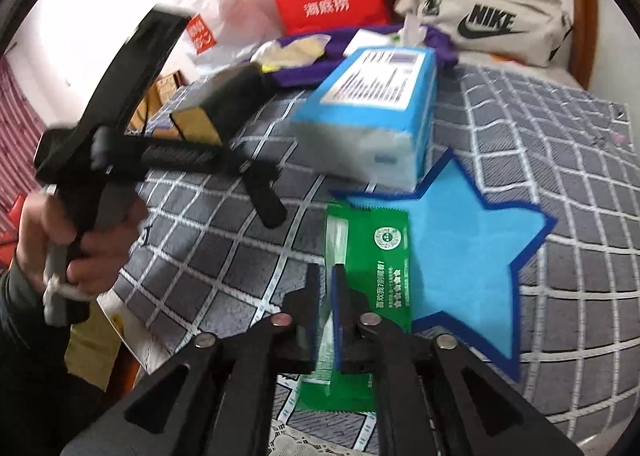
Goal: Organize soft objects
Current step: 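Grasp the black watch strap with the left tool while the right tool grasps the green packet, then carry the black strap and green packet with both tools toward the purple towel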
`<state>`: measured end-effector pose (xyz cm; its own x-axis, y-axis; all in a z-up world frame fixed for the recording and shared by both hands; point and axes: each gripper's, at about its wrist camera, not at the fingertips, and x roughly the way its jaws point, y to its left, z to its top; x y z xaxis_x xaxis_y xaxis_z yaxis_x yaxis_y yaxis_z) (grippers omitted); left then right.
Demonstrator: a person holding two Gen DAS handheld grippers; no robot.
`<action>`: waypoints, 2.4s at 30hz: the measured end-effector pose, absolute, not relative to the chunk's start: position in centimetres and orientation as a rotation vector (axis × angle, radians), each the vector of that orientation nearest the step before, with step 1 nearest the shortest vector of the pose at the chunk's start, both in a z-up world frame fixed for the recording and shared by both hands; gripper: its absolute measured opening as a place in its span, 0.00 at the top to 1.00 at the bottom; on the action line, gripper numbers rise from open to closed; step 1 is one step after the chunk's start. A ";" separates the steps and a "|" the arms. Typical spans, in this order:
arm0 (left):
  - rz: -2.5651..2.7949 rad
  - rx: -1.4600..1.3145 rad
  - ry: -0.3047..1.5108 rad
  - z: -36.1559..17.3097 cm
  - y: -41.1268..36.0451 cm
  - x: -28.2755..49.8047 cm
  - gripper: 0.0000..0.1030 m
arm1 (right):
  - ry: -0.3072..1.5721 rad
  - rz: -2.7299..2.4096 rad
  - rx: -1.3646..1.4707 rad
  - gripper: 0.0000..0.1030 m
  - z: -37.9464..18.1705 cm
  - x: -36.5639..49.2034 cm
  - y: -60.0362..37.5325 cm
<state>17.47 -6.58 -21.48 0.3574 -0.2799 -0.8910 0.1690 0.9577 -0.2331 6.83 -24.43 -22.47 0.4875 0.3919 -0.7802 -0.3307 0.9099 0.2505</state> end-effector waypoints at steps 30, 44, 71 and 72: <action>-0.172 0.097 1.106 -21.6 -7.4 14.7 0.73 | 0.878 0.206 -0.039 0.56 -24.5 6.9 -23.9; -0.228 -0.078 1.083 -19.9 -2.3 11.5 0.81 | 0.864 0.306 0.013 0.72 -21.3 6.1 -23.3; -0.145 -0.174 0.915 -10.3 4.5 12.6 0.81 | 0.740 0.344 0.046 0.72 -11.7 10.2 -23.6; -0.145 -0.178 0.913 -10.1 4.6 13.1 0.81 | 0.735 0.345 0.045 0.72 -11.4 10.5 -23.4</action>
<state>13.07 4.63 -10.13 0.6034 -0.2001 -0.7719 0.0495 0.9755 -0.2142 10.47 -23.45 -11.36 0.6880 0.3239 -0.6495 -0.2925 0.9427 0.1604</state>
